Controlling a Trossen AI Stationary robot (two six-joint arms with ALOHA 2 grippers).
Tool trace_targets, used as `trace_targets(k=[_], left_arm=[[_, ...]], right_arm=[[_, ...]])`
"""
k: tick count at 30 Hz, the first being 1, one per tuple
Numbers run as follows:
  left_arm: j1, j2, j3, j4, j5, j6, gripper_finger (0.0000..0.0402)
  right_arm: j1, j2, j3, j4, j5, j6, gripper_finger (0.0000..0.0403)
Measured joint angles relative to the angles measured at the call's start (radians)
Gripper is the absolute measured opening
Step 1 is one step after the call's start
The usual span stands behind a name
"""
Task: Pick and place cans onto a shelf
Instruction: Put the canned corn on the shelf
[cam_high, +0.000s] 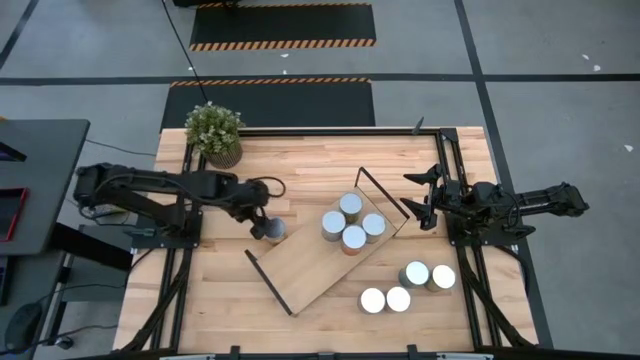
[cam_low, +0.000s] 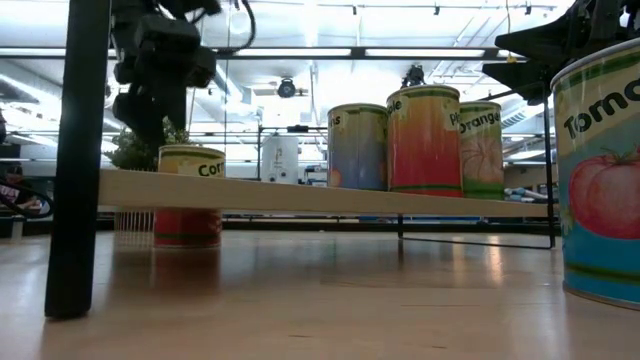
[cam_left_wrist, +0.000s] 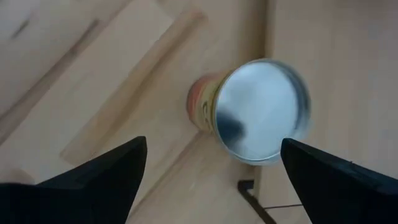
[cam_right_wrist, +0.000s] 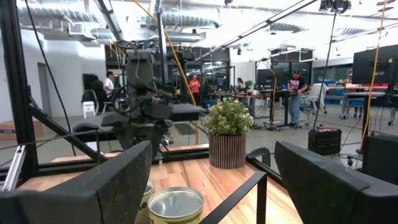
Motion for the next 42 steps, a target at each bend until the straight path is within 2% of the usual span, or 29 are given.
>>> trace_targets(k=[6,11,16,21,27,35,42], left_arm=[[-0.013,0.133,0.123,-0.087,0.049,0.025,0.0375],[-0.047,0.187,0.236,-0.181,-0.020,0.122,0.0375],[-0.054,0.189,0.286,-0.158,-0.037,0.116,0.0375],[-0.054,0.189,0.295,-0.155,-0.038,0.167,0.0376],[-0.054,0.191,0.294,-0.164,-0.079,0.144,0.0385],[-0.063,0.191,0.294,-0.176,-0.047,0.089,0.0400],[-0.119,0.210,0.292,-0.198,-0.041,0.043,0.0400]], right_arm=[[0.000,0.000,0.000,0.000,0.000,0.000,0.0347],[0.000,0.000,0.000,0.000,0.000,0.000,0.0347],[0.000,0.000,0.000,0.000,0.000,0.000,0.0347],[0.000,0.000,0.000,0.000,0.000,0.000,0.0347],[0.000,0.000,0.000,0.000,0.000,0.000,0.0347],[0.000,0.000,0.000,0.000,0.000,0.000,0.0347],[0.000,0.000,0.000,0.000,0.000,0.000,0.0347]])
